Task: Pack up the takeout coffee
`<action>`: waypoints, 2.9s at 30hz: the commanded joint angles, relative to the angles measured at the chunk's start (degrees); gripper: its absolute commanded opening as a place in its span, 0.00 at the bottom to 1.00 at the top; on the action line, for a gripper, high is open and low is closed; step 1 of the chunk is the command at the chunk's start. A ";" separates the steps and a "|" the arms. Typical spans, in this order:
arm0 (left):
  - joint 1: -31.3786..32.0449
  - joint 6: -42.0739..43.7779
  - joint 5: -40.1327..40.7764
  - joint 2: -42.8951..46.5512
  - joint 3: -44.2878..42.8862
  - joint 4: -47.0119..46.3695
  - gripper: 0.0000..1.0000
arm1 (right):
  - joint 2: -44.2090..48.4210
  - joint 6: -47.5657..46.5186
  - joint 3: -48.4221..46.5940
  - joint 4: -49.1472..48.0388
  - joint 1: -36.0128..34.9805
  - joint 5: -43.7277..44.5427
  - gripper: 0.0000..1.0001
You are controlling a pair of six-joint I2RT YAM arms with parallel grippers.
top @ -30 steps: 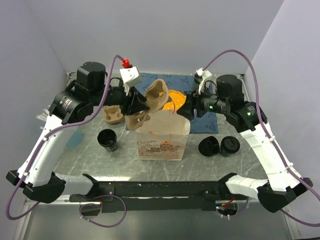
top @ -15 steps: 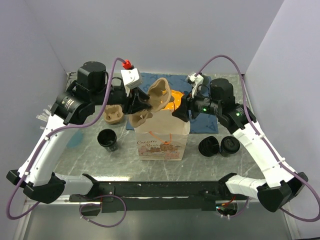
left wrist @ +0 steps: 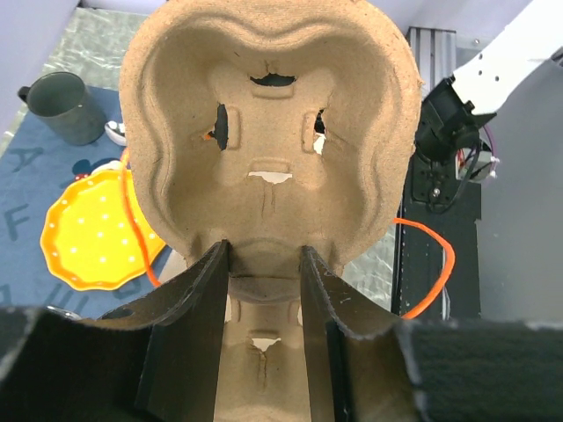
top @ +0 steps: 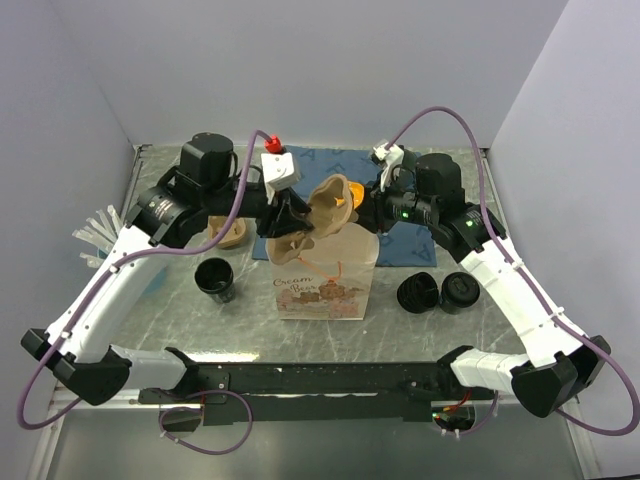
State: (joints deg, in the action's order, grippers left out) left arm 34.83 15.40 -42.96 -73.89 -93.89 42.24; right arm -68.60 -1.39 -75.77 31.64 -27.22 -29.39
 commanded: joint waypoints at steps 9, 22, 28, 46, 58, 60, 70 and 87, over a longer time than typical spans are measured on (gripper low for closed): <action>2.96 7.54 1.65 -2.05 -0.51 3.38 0.27 | 0.66 -1.43 -2.10 -3.51 0.33 1.79 0.33; 6.83 10.09 9.29 -3.19 1.69 4.60 0.26 | 4.43 10.16 -6.76 6.50 0.33 5.48 0.52; 7.80 11.49 11.05 -4.60 0.90 5.66 0.25 | 7.16 15.00 -8.25 14.06 0.33 11.61 0.59; 11.05 13.43 17.65 -8.82 -1.74 7.51 0.25 | 9.45 16.59 -8.26 19.96 0.42 18.75 0.61; 12.89 12.29 18.18 -8.82 0.63 3.73 0.24 | 11.38 16.68 -7.64 22.85 0.50 20.42 0.61; 12.90 12.37 18.00 -8.99 0.72 3.73 0.24 | 11.21 16.51 -7.73 23.03 0.50 20.33 0.61; 12.98 11.41 19.93 -8.90 -0.15 1.88 0.25 | 12.70 16.07 -6.06 21.89 0.50 18.14 0.60; 13.16 9.74 18.88 -10.22 0.55 0.56 0.25 | 13.76 16.77 -4.39 21.36 0.42 16.73 0.60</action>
State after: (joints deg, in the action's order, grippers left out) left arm 47.51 25.80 -22.61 -83.05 -92.86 44.07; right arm -55.94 14.74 -80.93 54.59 -26.96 -12.21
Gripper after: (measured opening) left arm 0.395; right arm 0.603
